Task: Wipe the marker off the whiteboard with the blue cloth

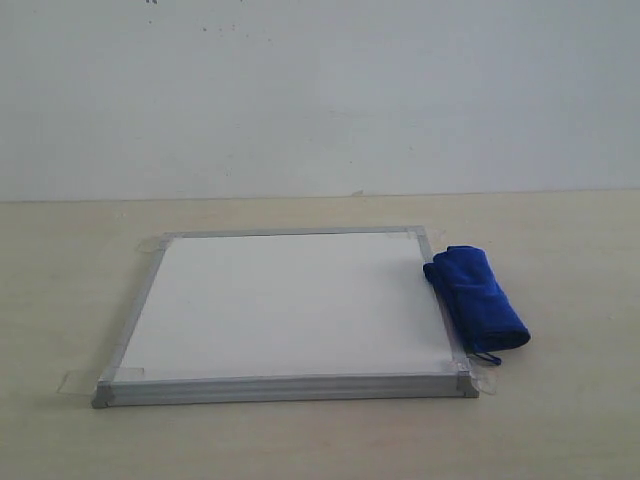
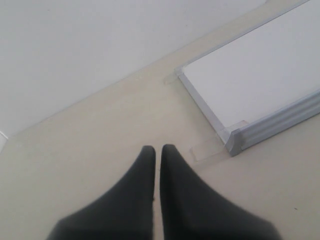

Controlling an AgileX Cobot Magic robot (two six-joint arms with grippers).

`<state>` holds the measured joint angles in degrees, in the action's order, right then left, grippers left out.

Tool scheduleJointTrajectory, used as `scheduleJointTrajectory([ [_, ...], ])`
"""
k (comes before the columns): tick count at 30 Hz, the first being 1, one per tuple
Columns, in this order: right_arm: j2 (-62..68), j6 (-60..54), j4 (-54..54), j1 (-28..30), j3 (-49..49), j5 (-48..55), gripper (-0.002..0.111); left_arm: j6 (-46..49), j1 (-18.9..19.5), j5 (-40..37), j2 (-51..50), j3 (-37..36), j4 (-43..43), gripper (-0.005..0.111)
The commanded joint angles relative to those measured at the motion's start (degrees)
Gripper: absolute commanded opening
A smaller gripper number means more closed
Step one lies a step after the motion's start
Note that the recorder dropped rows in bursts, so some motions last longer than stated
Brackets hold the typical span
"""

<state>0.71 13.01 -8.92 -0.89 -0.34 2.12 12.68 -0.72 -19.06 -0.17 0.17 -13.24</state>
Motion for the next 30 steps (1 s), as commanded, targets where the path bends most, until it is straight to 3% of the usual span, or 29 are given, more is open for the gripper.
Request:
scheduleJointTrajectory([
  [1,-0.7,-0.9,-0.8,0.4,0.3,7.3,0.000,0.3,0.1,0.1,0.2,-0.2,0.1,0.004],
  [13,-0.7,-1.0,-0.7,0.4,0.3,15.3,0.000,0.3,0.1,0.1,0.2,-0.2,0.1,0.004],
  [21,-0.7,-13.6,12.4,0.4,0.3,16.3,0.000,0.3,0.1,0.1,0.2,-0.2,0.1,0.004],
  [30,-0.7,-13.6,12.3,0.4,0.3,16.5,0.000,0.3,0.1,0.1,0.2,-0.2,0.1,0.004],
])
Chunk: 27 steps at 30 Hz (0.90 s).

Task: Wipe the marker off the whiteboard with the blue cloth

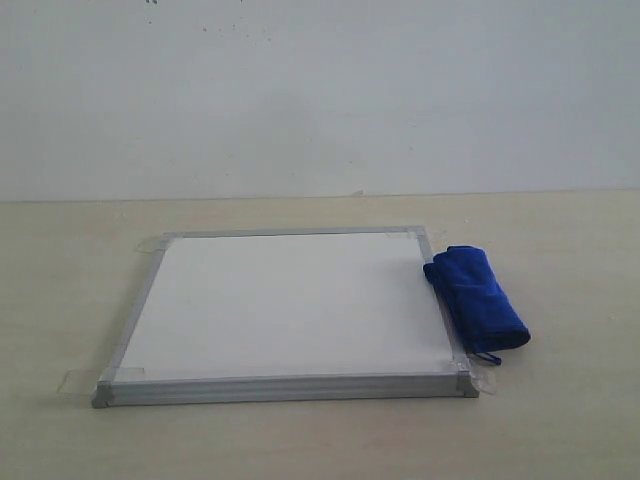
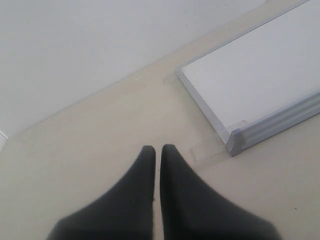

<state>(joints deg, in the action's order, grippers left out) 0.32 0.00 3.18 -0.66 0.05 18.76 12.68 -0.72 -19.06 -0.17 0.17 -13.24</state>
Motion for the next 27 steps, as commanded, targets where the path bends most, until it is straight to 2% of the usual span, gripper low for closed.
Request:
scheduleJointTrajectory([
  [1,-0.3,-0.5,0.2,0.1,0.0,0.0,0.000,0.3,0.1,0.1,0.2,-0.2,0.1,0.004],
  [27,-0.3,-0.4,-1.1,0.1,0.0,0.7,0.000,0.3,0.1,0.1,0.2,-0.2,0.1,0.004],
])
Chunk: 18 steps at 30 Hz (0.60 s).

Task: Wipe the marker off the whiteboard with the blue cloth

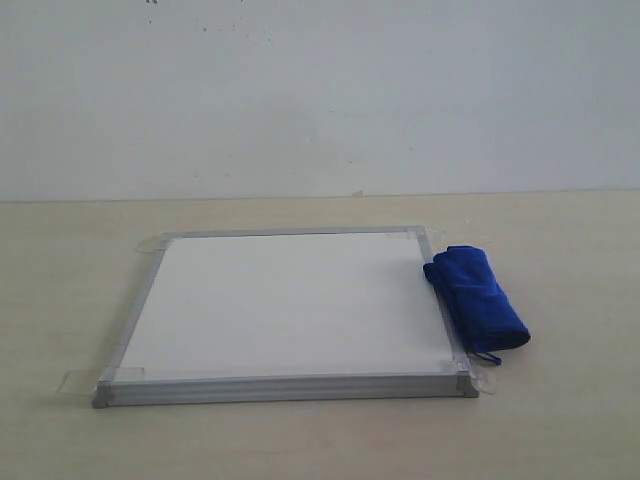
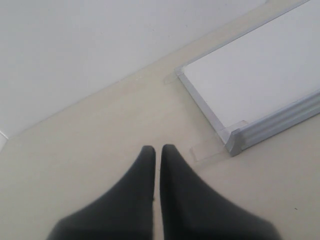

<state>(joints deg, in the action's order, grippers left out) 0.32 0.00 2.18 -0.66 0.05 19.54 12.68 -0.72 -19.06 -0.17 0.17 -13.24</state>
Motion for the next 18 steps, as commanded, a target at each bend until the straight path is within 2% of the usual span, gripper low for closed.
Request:
scheduleJointTrajectory([
  [1,-0.3,-0.4,-0.1,0.1,0.0,0.0,0.000,0.3,0.1,0.1,0.2,-0.2,0.1,0.004],
  [18,-0.3,0.0,-0.1,0.1,0.0,0.1,0.000,0.3,0.1,0.1,0.2,-0.2,0.1,0.004],
])
